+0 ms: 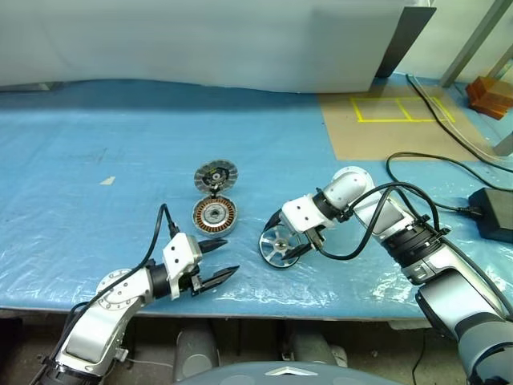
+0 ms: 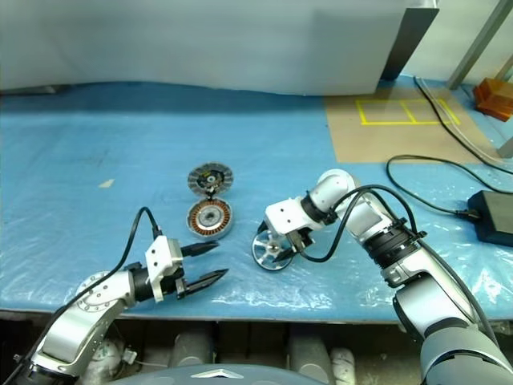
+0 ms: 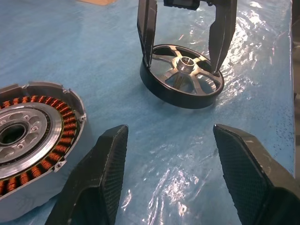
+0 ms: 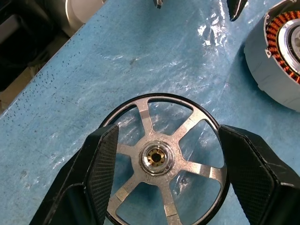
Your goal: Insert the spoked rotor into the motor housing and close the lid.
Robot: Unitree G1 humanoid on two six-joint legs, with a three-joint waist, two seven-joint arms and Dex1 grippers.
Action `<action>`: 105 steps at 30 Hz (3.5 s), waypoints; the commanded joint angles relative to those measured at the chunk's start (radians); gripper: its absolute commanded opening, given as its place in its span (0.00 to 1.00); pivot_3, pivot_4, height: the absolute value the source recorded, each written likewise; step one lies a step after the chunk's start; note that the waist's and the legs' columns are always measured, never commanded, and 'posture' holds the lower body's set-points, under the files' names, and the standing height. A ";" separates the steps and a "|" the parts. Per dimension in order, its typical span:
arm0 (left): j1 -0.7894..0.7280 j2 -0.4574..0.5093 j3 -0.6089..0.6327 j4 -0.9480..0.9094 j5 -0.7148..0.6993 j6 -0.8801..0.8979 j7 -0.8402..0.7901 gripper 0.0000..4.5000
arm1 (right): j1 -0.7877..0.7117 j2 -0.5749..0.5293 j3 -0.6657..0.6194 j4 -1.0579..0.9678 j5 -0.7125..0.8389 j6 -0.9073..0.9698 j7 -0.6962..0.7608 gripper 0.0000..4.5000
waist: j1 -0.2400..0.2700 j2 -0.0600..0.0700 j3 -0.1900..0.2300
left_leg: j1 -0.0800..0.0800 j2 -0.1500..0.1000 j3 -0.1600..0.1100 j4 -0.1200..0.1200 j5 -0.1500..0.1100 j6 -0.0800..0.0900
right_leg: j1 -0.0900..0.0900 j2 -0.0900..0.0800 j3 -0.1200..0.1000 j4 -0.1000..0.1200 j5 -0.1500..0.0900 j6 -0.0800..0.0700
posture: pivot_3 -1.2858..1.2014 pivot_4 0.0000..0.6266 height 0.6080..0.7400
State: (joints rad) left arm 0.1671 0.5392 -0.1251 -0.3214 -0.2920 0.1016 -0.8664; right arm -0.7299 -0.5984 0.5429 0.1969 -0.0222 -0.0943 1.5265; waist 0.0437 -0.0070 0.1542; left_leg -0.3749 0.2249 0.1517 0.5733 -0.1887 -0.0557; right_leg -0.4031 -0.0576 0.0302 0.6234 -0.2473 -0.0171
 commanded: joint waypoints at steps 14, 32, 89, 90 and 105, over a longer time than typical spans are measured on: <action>-0.022 -0.023 -0.024 0.014 0.012 -0.041 0.009 0.67 | -0.004 -0.013 -0.009 0.012 -0.006 0.015 0.008 0.59 | 0.000 0.000 0.000 | 0.000 0.000 0.000 0.000 0.000 0.000 | 0.000 0.000 0.000 0.000 0.000 0.000 | 0.52 0.24 1.00; -0.018 -0.020 0.011 0.050 0.001 -0.070 0.012 0.67 | -0.007 0.040 -0.039 0.021 0.016 0.113 -0.006 0.06 | -0.002 0.000 0.000 | 0.002 0.000 0.000 0.000 0.000 0.001 | 0.001 0.000 0.000 0.001 0.000 0.000 | 0.52 0.24 1.00; -0.080 0.079 0.249 0.091 -0.034 -0.008 0.044 0.67 | -0.064 0.509 -0.331 0.221 0.319 0.614 -0.395 0.06 | 0.003 -0.001 0.000 | -0.005 0.001 -0.002 -0.001 0.000 -0.001 | -0.004 0.000 -0.002 0.001 0.001 0.000 | 0.52 0.24 1.00; -0.082 0.078 0.248 0.091 -0.033 -0.007 0.043 0.67 | -0.058 0.505 -0.328 0.233 0.311 0.604 -0.399 0.06 | 0.003 -0.001 0.000 | -0.005 0.001 -0.002 -0.001 0.000 -0.001 | -0.004 0.000 -0.002 0.000 0.001 0.000 | 0.52 0.24 1.00; -0.080 0.067 0.223 0.091 -0.026 -0.013 0.039 0.67 | -0.017 0.497 -0.304 0.254 0.268 0.551 -0.422 0.06 | 0.002 -0.001 0.000 | -0.005 0.000 -0.001 -0.002 0.000 -0.001 | -0.004 0.000 -0.002 0.000 0.001 0.001 | 0.52 0.24 1.00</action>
State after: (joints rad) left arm 0.0868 0.6048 0.0970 -0.2138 -0.3215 0.0989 -0.8248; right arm -0.7337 -0.1080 0.2486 0.4621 0.2367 0.4669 1.1081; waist 0.0461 -0.0082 0.1542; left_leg -0.3796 0.2253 0.1502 0.5716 -0.1883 -0.0571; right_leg -0.4072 -0.0575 0.0280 0.6237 -0.2463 -0.0161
